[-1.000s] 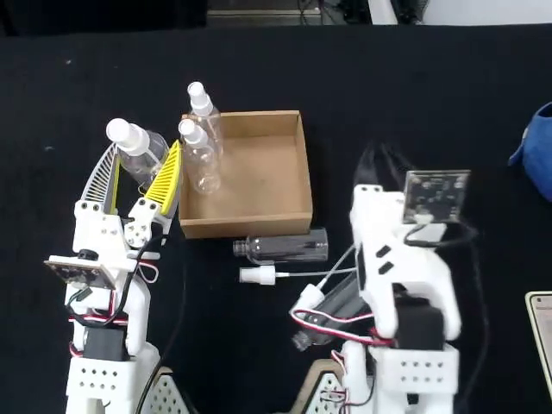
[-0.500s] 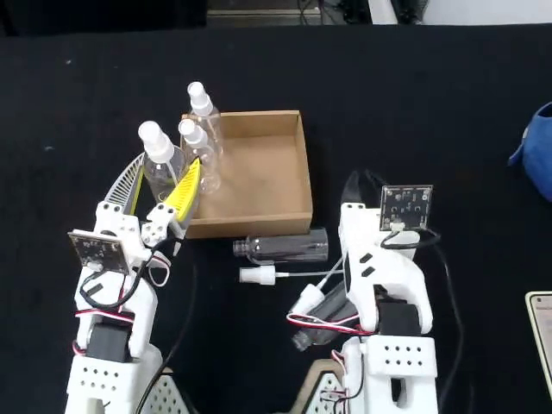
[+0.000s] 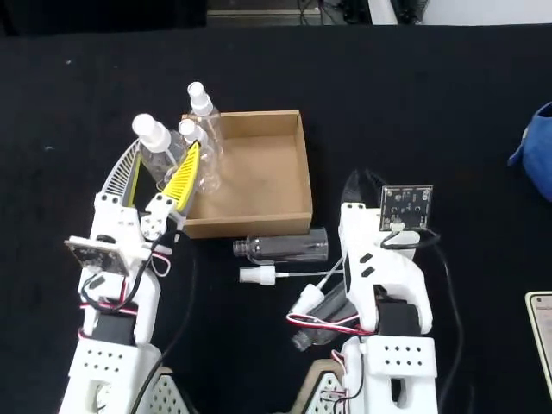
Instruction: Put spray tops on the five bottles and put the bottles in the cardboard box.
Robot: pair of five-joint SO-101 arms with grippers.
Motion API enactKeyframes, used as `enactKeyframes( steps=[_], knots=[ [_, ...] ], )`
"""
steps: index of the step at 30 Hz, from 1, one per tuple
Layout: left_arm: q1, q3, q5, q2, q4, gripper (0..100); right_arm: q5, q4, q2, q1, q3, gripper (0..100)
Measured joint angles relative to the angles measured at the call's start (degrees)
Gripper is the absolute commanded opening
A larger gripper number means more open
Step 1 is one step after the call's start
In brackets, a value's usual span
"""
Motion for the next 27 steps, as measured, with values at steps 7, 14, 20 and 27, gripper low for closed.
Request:
enactKeyframes(
  steps=[7, 14, 20, 27],
  knots=[
    [0.0, -0.88, 0.09, 17.76, -11.52, 3, 0.0, 0.0, 0.0, 0.0, 0.26, 1.5],
    [0.0, -4.4, 0.09, 31.91, -13.54, 3, 0.0, 0.0, 0.0, 0.0, 0.26, 1.5],
    [0.0, -6.59, 0.09, 38.68, -16.97, 3, 0.0, 0.0, 0.0, 0.0, 0.97, 1.5],
    [0.0, -6.59, 0.09, 46.33, -26.81, 3, 0.0, 0.0, 0.0, 0.0, 0.97, 1.5]
  ],
)
